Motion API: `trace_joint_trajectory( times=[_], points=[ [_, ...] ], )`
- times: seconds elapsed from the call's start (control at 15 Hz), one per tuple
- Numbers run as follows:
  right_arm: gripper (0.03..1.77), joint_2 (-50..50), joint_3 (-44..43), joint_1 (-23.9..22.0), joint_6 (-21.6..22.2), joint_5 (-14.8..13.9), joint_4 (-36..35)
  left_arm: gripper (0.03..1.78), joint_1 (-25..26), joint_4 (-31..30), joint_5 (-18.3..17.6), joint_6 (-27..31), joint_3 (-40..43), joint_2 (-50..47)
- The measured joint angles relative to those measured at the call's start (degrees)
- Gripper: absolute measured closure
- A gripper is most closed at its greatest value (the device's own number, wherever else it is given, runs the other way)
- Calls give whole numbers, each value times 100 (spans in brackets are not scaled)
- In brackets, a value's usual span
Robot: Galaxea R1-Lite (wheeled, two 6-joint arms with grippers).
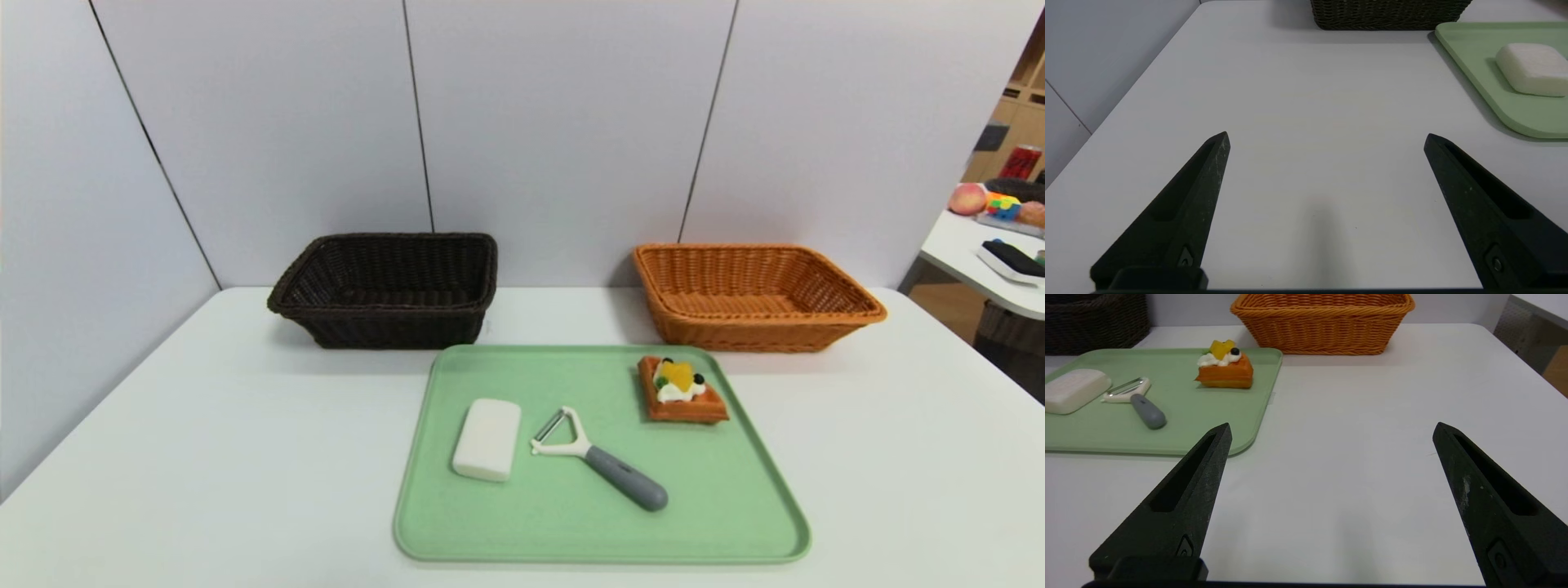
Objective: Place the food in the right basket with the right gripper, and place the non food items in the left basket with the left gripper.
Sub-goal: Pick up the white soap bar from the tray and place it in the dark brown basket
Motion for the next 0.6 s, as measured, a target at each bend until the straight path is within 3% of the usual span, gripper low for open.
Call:
trace_joint_trajectory(
  times=[0.2, 0.6],
  points=[
    [10, 262, -811, 0, 0, 364, 861, 12, -2, 798, -302, -57, -833, 334],
    [10, 1894, -1764, 26, -30, 529, 1089, 12, -16, 1607, -549, -82, -2243, 2111]
  ],
)
